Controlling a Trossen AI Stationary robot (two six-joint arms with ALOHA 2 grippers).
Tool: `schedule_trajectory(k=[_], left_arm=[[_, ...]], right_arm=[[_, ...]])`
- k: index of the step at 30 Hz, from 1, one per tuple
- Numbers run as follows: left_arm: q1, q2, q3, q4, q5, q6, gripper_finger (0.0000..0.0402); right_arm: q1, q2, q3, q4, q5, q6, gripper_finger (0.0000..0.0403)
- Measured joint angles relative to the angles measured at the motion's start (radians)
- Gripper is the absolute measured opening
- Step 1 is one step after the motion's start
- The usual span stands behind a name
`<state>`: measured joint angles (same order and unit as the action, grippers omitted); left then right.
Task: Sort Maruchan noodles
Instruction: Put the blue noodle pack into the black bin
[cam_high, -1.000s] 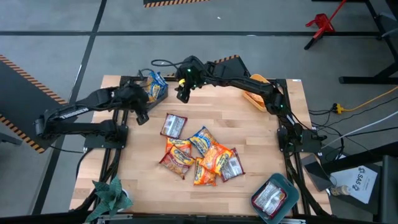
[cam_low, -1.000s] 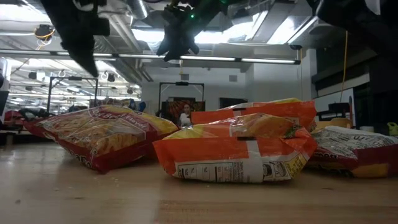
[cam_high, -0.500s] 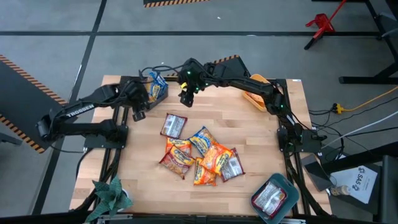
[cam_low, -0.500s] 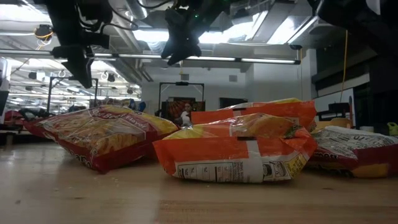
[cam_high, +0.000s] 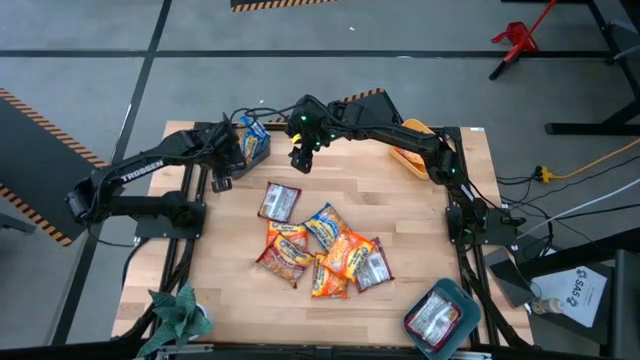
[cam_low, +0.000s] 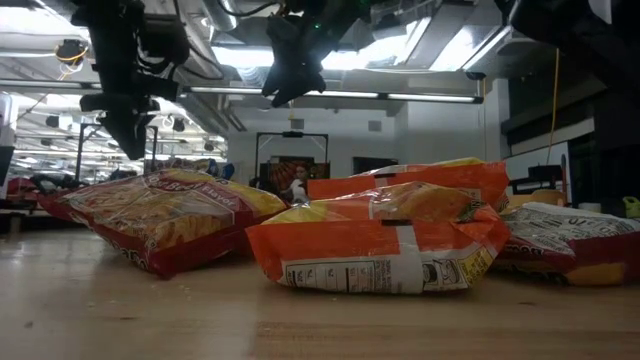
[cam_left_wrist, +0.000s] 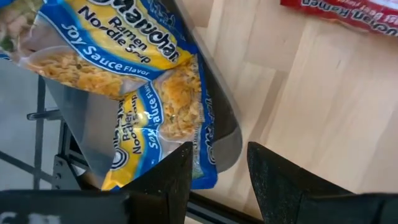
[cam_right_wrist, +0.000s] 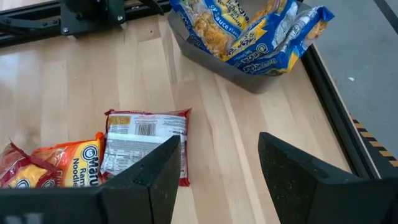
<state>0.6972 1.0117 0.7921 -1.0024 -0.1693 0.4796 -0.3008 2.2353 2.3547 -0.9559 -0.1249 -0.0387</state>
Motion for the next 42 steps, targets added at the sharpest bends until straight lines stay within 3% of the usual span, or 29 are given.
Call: schedule_trajectory(k=[5,16,20,29,35,42], left_arm=[[0.012,0.027,0.0,-0.009,0.037,0.004,0.0149],[0.012,0.089,0.0,-0.01,0.019,0.08,0.0134],[0.012,0.102,0.0,0.0,-0.005,0.081,0.0111],[0.012,0.102,0.0,0.001,-0.005,0.076,0.0008],[-0.003,0.102,0.006,0.003,-0.046,0.027,0.0001],[-0.03,0.082,0.101,-0.042,-0.06,-0.06,0.0001]], right_arm=[[0.0,0.0,0.0,-0.027,0.001,0.0,0.02],[0.0,0.0,0.0,-0.051,0.001,0.0,0.02],[0.0,0.0,0.0,-0.051,0.001,0.0,0.02],[0.0,0.0,0.0,-0.073,0.001,-0.001,0.02],[0.0,0.0,0.0,-0.073,-0.015,-0.016,0.02],[0.0,0.0,0.0,-0.019,-0.039,-0.021,0.02]])
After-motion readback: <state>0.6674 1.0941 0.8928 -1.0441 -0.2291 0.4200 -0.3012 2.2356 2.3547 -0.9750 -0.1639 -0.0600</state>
